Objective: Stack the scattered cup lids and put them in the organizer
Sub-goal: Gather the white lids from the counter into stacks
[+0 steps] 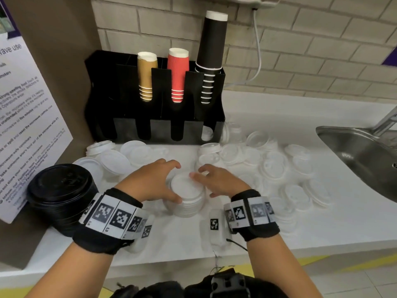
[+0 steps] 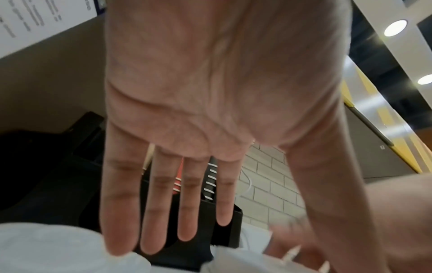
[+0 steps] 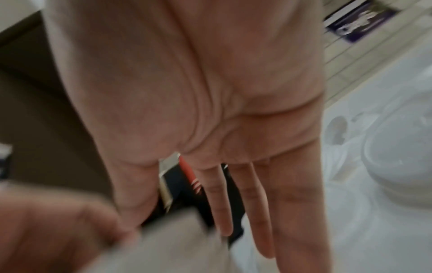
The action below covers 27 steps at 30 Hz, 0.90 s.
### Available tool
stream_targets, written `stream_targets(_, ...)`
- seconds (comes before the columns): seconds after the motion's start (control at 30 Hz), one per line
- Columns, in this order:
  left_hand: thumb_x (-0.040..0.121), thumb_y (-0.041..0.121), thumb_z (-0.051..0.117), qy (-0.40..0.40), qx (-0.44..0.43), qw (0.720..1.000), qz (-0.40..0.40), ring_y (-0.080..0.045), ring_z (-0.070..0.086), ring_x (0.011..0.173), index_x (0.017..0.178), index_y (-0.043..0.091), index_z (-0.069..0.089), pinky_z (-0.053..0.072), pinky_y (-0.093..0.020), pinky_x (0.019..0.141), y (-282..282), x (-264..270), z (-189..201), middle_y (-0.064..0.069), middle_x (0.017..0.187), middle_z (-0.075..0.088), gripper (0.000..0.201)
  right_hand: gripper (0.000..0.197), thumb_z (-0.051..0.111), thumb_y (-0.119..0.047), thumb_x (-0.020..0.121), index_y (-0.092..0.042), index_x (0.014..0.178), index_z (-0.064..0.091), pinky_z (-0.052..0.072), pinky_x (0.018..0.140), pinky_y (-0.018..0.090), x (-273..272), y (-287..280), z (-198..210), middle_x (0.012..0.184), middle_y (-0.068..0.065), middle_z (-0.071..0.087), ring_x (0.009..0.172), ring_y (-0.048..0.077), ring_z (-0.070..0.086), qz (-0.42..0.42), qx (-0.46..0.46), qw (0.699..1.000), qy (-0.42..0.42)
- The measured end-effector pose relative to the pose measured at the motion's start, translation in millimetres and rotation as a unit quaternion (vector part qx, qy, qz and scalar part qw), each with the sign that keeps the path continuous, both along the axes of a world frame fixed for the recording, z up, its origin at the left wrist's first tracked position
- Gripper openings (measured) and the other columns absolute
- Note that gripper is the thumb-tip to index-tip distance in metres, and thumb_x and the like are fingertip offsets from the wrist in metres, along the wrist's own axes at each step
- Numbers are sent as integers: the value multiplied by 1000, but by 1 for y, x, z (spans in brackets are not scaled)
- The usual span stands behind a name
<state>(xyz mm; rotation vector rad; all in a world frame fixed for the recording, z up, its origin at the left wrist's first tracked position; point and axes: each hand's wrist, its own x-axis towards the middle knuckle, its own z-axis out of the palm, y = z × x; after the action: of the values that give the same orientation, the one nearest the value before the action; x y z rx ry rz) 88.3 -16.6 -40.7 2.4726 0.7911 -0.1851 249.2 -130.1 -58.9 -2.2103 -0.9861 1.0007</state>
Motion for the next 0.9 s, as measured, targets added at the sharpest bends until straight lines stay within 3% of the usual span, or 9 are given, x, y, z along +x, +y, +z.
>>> stream_targets(0.13, 65, 44, 85, -21, -25, 999, 0, -17, 48, 122, 144, 35, 32, 42, -33, 99, -5, 7, -11, 6, 137, 45, 96, 36, 47, -44, 97, -21, 123, 55, 46, 58, 23, 46, -23, 22, 116, 3, 57, 95, 18, 57, -101, 65, 993, -12)
stream_targets(0.23, 63, 43, 87, -37, -47, 998, 9, -17, 44, 129, 148, 34, 28, 39, -33, 105, -7, 11, -19, 7, 145, 43, 104, 23, 47, -31, 99, -17, 114, 57, 47, 60, 24, 80, -43, 27, 107, 6, 60, 84, 15, 56, -168, 66, 983, -31)
stream_targets(0.3, 64, 40, 87, -50, -61, 997, 19, -16, 40, 133, 149, 32, 29, 36, -30, 107, -8, 12, -24, 7, 147, 41, 104, 22, 50, -27, 97, -14, 113, 58, 51, 69, 28, 95, -47, 23, 107, 7, 60, 82, 15, 56, -170, 34, 983, -68)
stream_targets(0.37, 63, 39, 88, -61, -71, 995, 26, -15, 40, 133, 149, 30, 32, 35, -30, 108, -9, 12, -28, 7, 147, 42, 103, 36, 60, -32, 92, -14, 122, 57, 51, 85, 31, 99, -40, 17, 116, 4, 59, 90, 17, 58, -135, -11, 985, -108)
stream_targets(0.5, 60, 39, 90, -71, -75, 994, 34, -17, 42, 130, 145, 29, 37, 37, -33, 107, -12, 11, -30, 8, 140, 45, 100, 81, 74, -50, 77, -17, 141, 38, 38, 96, 27, 82, -4, 5, 142, 4, 47, 125, 21, 49, -22, -66, 988, -139)
stream_targets(0.6, 63, 36, 88, -87, -80, 992, 38, -17, 46, 124, 140, 29, 43, 41, -34, 102, -15, 12, -31, 8, 133, 49, 90, 106, 81, -53, 66, -13, 147, 25, 38, 106, 35, 68, 23, -5, 144, 10, 42, 132, 26, 41, 28, -56, 979, -195)
stream_targets(0.73, 63, 36, 88, -92, -85, 991, 44, -16, 43, 127, 144, 28, 38, 38, -32, 104, -15, 11, -33, 8, 139, 46, 96, 101, 80, -53, 66, -14, 142, 26, 44, 101, 45, 60, 47, -11, 132, 15, 50, 125, 33, 46, 46, -56, 963, -261)
stream_targets(0.9, 64, 37, 88, -93, -90, 990, 48, -15, 41, 130, 147, 28, 35, 36, -29, 105, -14, 11, -35, 7, 143, 44, 99, 92, 81, -43, 70, -15, 142, 30, 45, 101, 40, 59, 65, -5, 137, 10, 49, 123, 28, 49, 76, -4, 965, -250)
